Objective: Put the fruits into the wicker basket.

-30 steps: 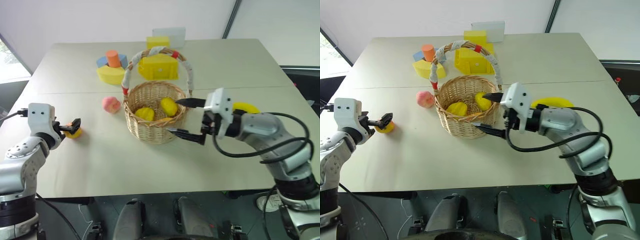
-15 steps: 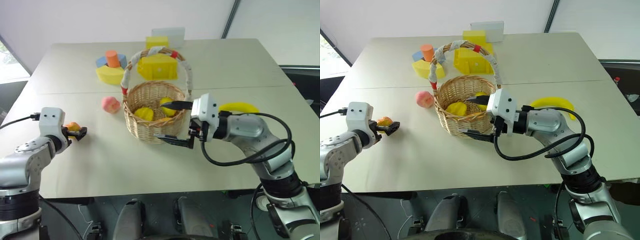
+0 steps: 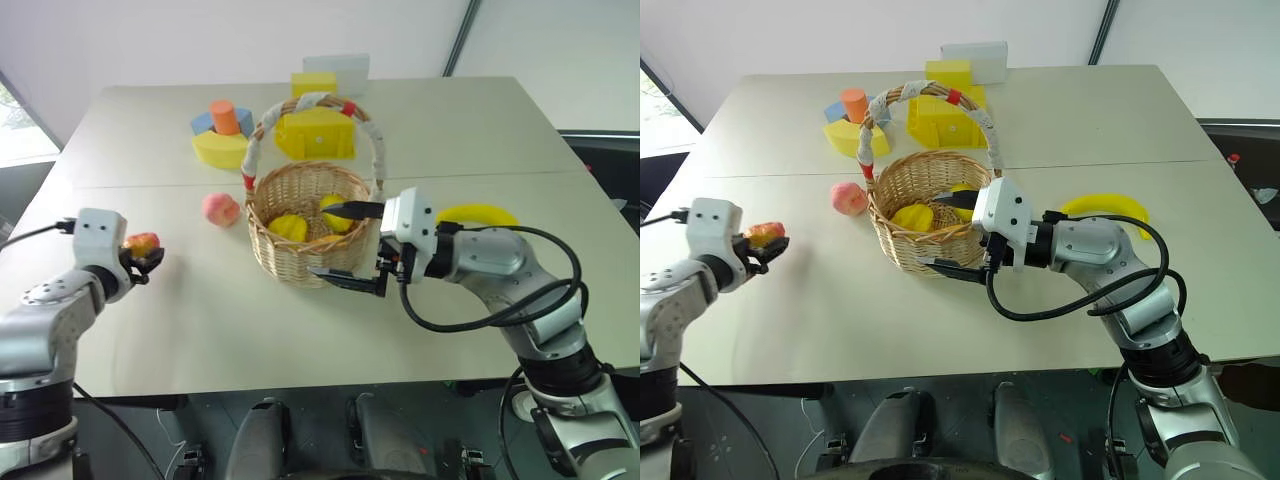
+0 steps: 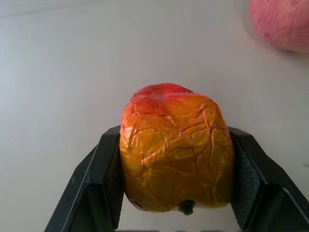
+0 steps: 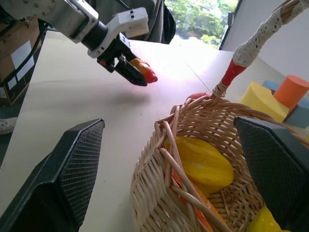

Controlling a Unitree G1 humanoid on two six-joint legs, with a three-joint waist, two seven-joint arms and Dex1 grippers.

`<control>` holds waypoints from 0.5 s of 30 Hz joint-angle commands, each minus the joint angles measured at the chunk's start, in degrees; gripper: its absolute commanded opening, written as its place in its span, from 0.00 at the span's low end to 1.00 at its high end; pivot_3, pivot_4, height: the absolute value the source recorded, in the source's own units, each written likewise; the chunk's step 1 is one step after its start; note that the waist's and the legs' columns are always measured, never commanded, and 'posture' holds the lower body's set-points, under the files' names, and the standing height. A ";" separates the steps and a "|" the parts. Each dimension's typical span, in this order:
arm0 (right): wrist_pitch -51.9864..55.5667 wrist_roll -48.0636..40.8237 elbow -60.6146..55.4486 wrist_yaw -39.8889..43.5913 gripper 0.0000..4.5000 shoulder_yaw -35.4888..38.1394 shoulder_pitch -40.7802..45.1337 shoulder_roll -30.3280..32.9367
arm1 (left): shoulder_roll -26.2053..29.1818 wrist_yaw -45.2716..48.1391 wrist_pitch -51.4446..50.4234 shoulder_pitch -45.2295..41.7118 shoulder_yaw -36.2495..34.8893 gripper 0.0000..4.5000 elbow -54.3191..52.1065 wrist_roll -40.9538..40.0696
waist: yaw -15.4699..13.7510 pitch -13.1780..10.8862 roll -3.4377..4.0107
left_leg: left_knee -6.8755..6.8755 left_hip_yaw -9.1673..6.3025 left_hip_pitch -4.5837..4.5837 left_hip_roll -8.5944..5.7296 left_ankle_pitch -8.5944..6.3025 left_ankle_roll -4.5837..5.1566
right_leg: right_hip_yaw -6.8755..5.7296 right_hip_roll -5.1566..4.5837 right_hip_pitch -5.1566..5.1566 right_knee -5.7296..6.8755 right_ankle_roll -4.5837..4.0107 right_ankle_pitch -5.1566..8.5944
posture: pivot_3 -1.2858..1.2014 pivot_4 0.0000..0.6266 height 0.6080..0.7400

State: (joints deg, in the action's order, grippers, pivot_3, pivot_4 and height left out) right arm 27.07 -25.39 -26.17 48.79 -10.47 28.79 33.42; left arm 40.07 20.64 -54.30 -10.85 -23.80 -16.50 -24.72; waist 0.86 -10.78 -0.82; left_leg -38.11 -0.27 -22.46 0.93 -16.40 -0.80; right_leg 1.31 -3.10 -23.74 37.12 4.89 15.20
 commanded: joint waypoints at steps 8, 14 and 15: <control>-2.35 1.06 4.08 1.75 1.00 4.21 7.03 0.93 | 1.10 8.29 -2.60 -11.76 7.11 0.58 -21.02 -19.72 | -0.27 0.00 -0.01 | 0.01 -0.01 0.01 -0.29 0.02 -0.04 | -0.09 -0.35 0.11 -0.04 0.01 -0.01 | 0.52 0.24 1.00; -0.98 1.29 2.40 0.39 1.00 4.85 7.25 0.91 | -4.52 4.15 1.03 -21.19 23.24 0.58 -13.51 -9.86 | 0.02 -0.01 -0.02 | -0.01 0.00 0.01 -0.29 0.03 -0.02 | -0.12 -0.01 0.10 -0.02 0.04 -0.02 | 0.52 0.24 1.00; -0.75 1.51 2.05 -0.03 1.00 4.95 7.02 1.07 | -5.00 4.49 1.81 -21.91 24.75 0.58 -12.19 -8.65 | 0.09 -0.01 -0.02 | -0.01 0.01 0.01 -0.29 0.03 -0.01 | -0.09 0.09 0.09 -0.02 0.04 -0.02 | 0.52 0.24 1.00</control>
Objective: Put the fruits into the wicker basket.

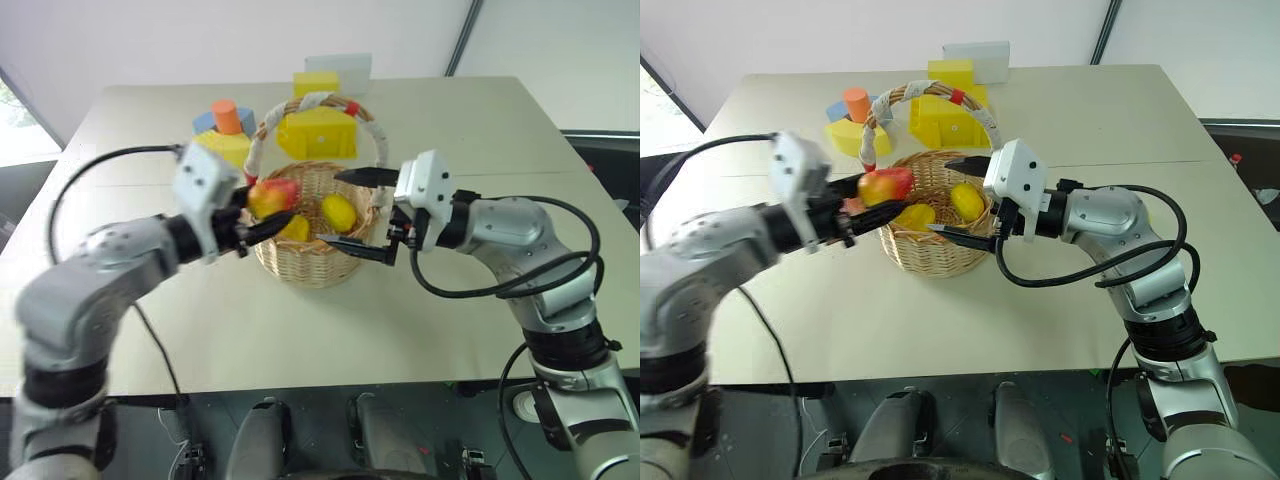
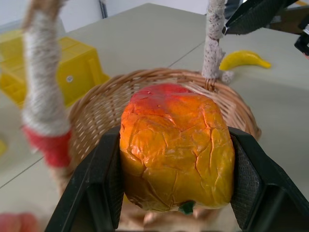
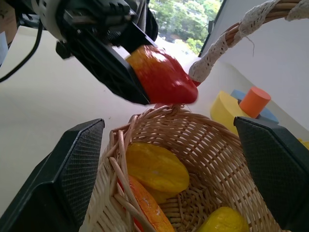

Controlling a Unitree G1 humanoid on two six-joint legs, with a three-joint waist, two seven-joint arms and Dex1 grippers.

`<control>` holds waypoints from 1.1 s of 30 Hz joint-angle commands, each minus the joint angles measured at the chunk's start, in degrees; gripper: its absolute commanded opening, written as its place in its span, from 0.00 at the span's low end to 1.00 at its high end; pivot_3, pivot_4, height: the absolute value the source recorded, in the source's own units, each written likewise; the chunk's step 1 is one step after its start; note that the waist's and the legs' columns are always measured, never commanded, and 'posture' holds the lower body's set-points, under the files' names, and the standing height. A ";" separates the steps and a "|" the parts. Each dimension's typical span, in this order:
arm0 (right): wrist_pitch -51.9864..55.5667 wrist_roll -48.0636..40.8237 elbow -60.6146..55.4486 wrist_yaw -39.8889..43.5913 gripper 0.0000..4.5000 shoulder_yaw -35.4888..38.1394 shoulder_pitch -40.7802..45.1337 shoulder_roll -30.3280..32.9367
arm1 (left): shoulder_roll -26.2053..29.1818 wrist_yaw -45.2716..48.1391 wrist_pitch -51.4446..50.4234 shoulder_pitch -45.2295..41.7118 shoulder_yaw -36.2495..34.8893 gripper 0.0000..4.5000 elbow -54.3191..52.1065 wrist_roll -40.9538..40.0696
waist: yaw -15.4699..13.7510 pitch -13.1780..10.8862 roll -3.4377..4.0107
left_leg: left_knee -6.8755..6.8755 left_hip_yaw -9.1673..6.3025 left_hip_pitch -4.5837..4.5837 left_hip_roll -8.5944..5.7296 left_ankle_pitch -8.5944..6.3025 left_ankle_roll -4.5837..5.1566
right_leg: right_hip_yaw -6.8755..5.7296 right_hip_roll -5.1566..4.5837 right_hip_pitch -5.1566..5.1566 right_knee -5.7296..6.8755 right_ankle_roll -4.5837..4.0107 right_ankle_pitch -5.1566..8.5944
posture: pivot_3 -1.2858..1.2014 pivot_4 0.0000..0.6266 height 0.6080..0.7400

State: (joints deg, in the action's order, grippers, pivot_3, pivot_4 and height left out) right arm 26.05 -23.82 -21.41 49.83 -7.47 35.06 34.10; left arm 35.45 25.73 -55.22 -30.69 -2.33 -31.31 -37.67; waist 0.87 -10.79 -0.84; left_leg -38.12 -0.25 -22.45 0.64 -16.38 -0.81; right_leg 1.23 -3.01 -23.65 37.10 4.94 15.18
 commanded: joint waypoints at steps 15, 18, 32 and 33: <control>4.34 -1.27 -7.81 -4.17 1.00 3.53 -3.21 1.29 | 3.10 8.25 1.44 7.89 -18.78 0.99 -0.47 -12.99 | 0.39 -0.01 0.00 | -0.01 0.03 0.01 0.30 0.00 0.00 | 0.10 0.27 -0.08 0.06 -0.02 0.02 | 0.52 0.24 1.00; 9.50 -5.87 -8.49 -4.62 1.00 4.31 -3.28 0.04 | 7.19 8.15 0.72 13.31 -23.50 0.99 -0.02 -13.38 | 0.16 -0.01 0.00 | 0.00 0.00 0.01 0.34 0.00 0.00 | 0.09 0.32 -0.10 0.06 -0.03 0.03 | 0.52 0.24 1.00; 12.24 -4.37 -9.60 -11.15 1.00 -1.03 -2.70 -5.61 | 5.14 -5.18 6.76 4.85 -10.53 0.99 21.94 9.25 | -0.31 -0.01 -0.04 | -0.04 -0.07 0.03 0.21 0.01 -0.01 | 0.02 0.24 0.02 0.03 -0.02 0.02 | 0.52 0.24 1.00; 11.99 -3.79 -9.32 -11.44 1.00 -1.27 -2.51 -5.73 | 4.34 -4.92 7.62 2.96 -8.55 0.99 24.29 10.72 | -0.25 -0.01 -0.04 | -0.04 -0.07 0.02 0.20 0.01 -0.02 | 0.01 0.24 0.02 0.03 -0.01 0.01 | 0.52 0.24 1.00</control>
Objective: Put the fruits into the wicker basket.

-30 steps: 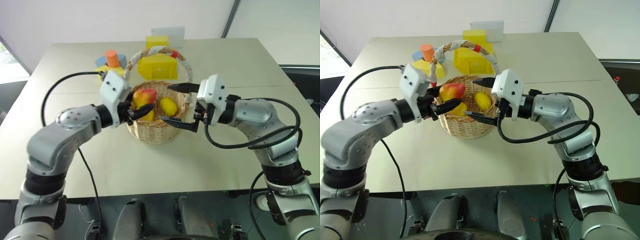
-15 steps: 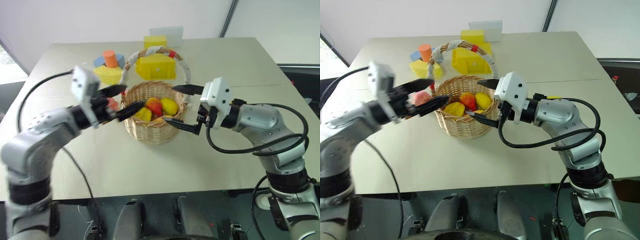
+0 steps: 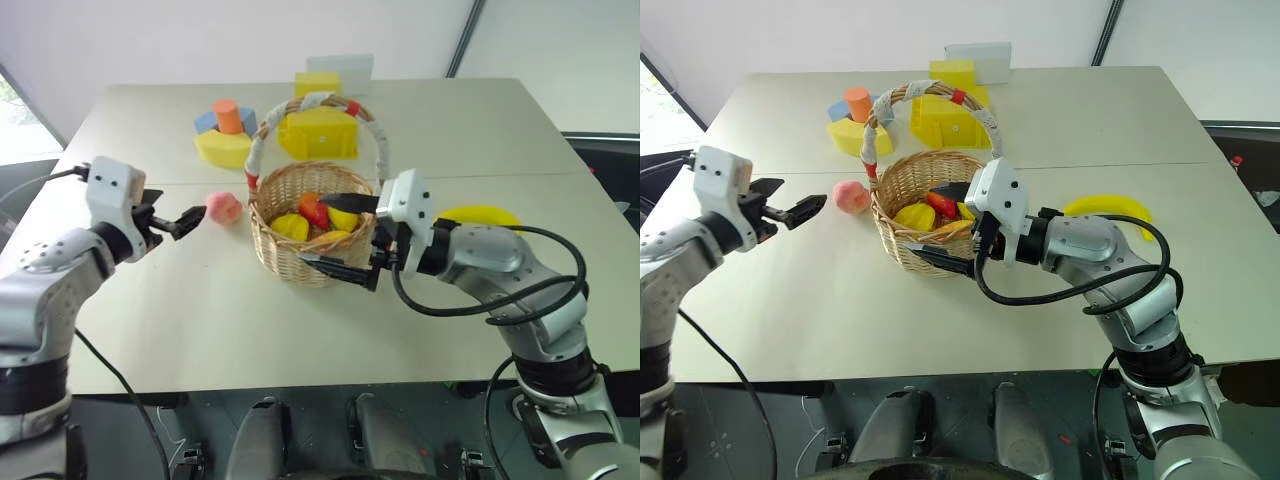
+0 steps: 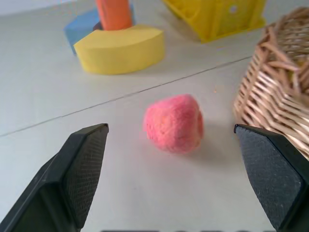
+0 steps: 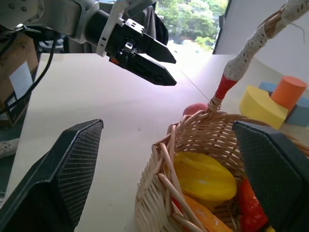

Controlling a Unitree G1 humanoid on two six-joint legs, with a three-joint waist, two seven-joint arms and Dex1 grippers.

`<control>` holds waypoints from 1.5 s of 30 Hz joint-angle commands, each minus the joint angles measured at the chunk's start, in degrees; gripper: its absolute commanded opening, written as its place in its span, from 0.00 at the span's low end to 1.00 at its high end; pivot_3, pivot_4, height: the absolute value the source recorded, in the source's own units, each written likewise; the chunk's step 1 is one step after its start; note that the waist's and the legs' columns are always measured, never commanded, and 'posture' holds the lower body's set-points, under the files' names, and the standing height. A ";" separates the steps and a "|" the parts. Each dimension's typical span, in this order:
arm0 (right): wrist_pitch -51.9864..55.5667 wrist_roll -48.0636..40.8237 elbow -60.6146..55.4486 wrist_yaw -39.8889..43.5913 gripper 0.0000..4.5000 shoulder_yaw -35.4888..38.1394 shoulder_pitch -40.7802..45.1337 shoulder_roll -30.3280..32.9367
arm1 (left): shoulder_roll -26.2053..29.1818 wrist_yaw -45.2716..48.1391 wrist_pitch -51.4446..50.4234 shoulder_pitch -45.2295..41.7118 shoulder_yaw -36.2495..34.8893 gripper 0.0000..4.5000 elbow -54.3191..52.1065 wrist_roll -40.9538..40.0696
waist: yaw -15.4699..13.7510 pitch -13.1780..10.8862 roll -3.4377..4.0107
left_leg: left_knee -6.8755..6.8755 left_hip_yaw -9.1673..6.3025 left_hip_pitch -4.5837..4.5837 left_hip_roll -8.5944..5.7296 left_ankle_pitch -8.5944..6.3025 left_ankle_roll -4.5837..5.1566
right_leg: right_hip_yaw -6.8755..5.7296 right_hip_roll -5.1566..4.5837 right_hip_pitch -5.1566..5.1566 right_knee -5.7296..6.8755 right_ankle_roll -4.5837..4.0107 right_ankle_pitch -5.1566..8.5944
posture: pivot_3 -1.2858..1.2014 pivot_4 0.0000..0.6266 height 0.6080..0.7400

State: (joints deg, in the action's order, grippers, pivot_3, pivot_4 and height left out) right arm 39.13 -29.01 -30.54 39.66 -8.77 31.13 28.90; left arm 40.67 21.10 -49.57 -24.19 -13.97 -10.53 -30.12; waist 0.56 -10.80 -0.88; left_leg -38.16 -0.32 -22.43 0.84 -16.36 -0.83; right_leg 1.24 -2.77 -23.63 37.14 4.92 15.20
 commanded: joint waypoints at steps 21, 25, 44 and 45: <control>-2.41 5.47 -0.59 -3.50 1.00 -0.54 -0.29 -1.30 | -7.03 4.28 9.13 -17.34 11.80 0.50 28.17 16.27 | 0.25 0.00 -0.01 | 0.01 0.07 -0.11 -0.07 0.00 0.00 | 0.03 0.06 -0.18 0.06 0.00 0.00 | 0.52 0.24 1.00; -2.49 5.70 -0.83 -3.36 1.00 -0.67 -0.22 -1.36 | -3.79 5.12 7.32 -13.29 8.66 0.50 22.45 15.52 | 0.60 0.00 -0.01 | 0.01 0.08 -0.11 -0.03 0.00 0.00 | 0.04 0.06 -0.20 0.08 0.00 0.00 | 0.52 0.24 1.00; -6.43 6.50 7.85 3.17 1.00 4.50 -0.56 5.78 | -6.06 6.09 -5.63 -11.02 12.22 0.50 -17.11 -5.94 | -1.02 0.03 -0.09 | -0.09 -0.02 -0.78 -0.43 0.14 -0.15 | -0.12 -0.39 -0.71 0.16 0.15 -0.10 | 0.52 0.24 1.00; -6.27 6.30 7.24 3.40 1.00 5.18 -1.41 6.70 | -6.49 6.06 -4.86 -11.97 14.66 0.50 -15.62 -3.96 | -0.81 0.03 -0.09 | -0.10 -0.02 -0.80 -0.43 0.14 -0.14 | -0.12 -0.32 -0.74 0.14 0.15 -0.10 | 0.52 0.24 1.00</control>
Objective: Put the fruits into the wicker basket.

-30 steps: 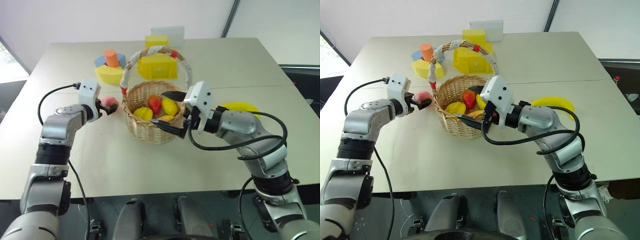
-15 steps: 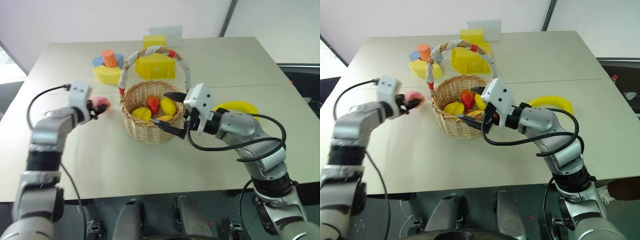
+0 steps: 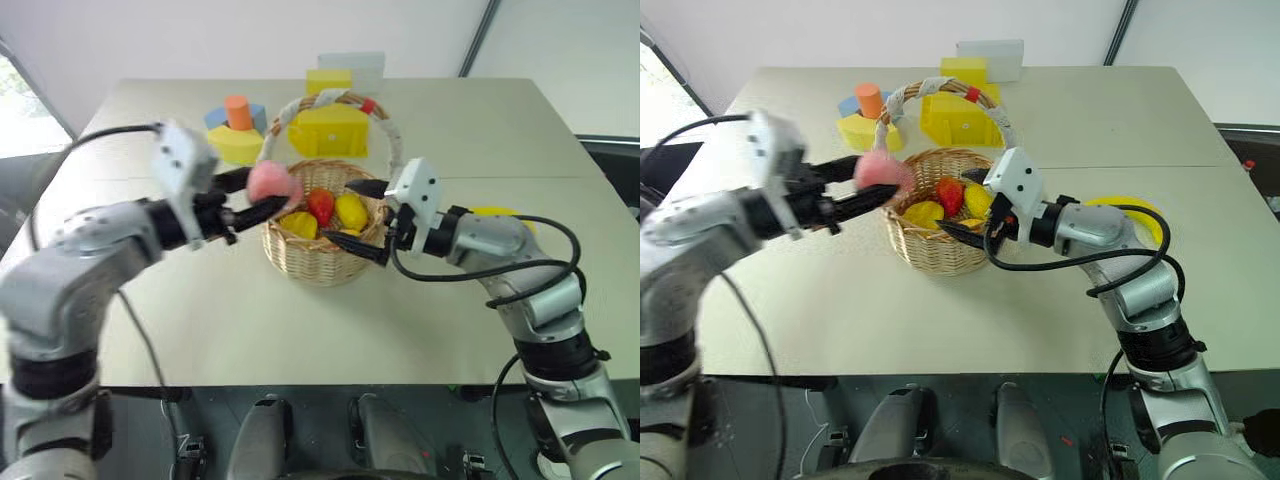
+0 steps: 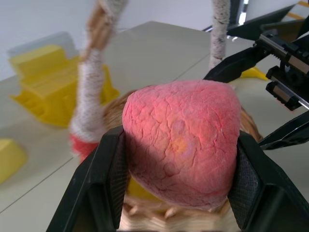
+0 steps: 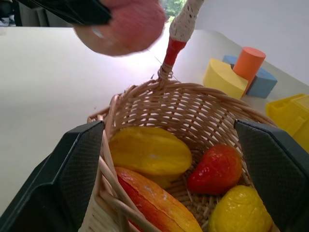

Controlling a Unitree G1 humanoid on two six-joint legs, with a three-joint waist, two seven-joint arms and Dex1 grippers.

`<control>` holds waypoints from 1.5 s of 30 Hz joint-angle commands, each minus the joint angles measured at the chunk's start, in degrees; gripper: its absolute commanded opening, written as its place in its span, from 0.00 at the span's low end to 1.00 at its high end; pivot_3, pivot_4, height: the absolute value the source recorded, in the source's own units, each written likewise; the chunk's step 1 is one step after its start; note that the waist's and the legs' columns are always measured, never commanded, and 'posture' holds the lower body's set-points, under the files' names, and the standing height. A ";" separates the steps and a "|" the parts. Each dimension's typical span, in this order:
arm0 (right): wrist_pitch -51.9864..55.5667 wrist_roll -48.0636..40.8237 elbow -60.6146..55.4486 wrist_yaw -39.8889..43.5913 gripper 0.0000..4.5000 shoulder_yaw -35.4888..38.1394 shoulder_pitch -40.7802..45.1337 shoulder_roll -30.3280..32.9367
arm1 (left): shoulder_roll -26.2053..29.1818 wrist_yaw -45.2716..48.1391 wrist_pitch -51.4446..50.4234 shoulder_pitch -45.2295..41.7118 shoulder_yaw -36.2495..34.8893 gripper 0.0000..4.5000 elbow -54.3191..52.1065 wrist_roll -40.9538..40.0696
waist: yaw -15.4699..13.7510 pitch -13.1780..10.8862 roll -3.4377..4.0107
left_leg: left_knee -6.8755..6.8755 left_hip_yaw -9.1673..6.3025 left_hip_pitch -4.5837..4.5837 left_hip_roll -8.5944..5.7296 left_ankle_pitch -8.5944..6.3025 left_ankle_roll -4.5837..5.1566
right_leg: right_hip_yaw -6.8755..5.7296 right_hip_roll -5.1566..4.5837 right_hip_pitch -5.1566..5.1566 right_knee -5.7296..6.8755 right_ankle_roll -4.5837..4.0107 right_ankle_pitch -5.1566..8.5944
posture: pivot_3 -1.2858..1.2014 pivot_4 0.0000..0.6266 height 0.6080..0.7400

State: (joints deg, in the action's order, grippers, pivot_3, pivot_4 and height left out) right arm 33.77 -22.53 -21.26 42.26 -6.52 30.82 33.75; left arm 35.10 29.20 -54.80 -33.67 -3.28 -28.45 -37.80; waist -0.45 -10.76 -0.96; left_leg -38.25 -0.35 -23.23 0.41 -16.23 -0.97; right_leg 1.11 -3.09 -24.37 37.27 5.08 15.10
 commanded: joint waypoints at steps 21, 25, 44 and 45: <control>-14.67 20.31 22.17 -5.81 1.00 9.35 -12.17 17.81 | -1.42 15.34 12.83 2.69 6.55 0.97 0.63 2.61 | 1.21 0.01 0.02 | -0.03 0.23 0.08 0.29 0.07 -0.11 | 0.33 0.41 -0.07 0.06 -0.02 0.01 | 0.52 0.24 1.00; -20.26 24.29 36.64 -6.91 1.00 6.27 -4.99 16.31 | -1.29 14.95 14.42 4.83 9.35 0.97 0.21 5.66 | 1.45 0.02 0.08 | -0.02 0.31 0.15 0.29 0.08 -0.12 | 0.40 0.44 -0.06 0.09 -0.02 0.01 | 0.52 0.24 1.00; -38.32 31.51 77.71 -3.59 0.47 0.92 18.52 12.01 | -4.11 12.03 13.69 6.71 9.28 1.00 -1.53 4.21 | 1.46 0.02 0.09 | -0.02 0.30 0.14 0.34 0.21 -0.35 | 0.41 0.42 -0.06 0.09 -0.03 0.00 | 0.52 0.24 1.00; -38.62 31.63 77.76 -3.53 0.36 1.01 18.58 12.02 | -4.17 11.90 13.65 6.83 8.93 1.00 -1.51 3.97 | 1.47 0.02 0.09 | -0.02 0.30 0.14 0.34 0.22 -0.37 | 0.41 0.41 -0.06 0.09 -0.03 0.00 | 0.52 0.24 1.00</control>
State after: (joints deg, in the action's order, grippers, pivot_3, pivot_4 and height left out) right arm -3.66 8.98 56.51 38.48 -5.85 48.06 45.53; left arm 30.99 41.26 -41.77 -26.79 7.46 -28.39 -33.11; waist 1.02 -10.74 -0.87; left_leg -38.28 -0.05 -23.09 0.75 -16.01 -1.34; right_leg 1.52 -2.68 -24.43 37.37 5.05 15.10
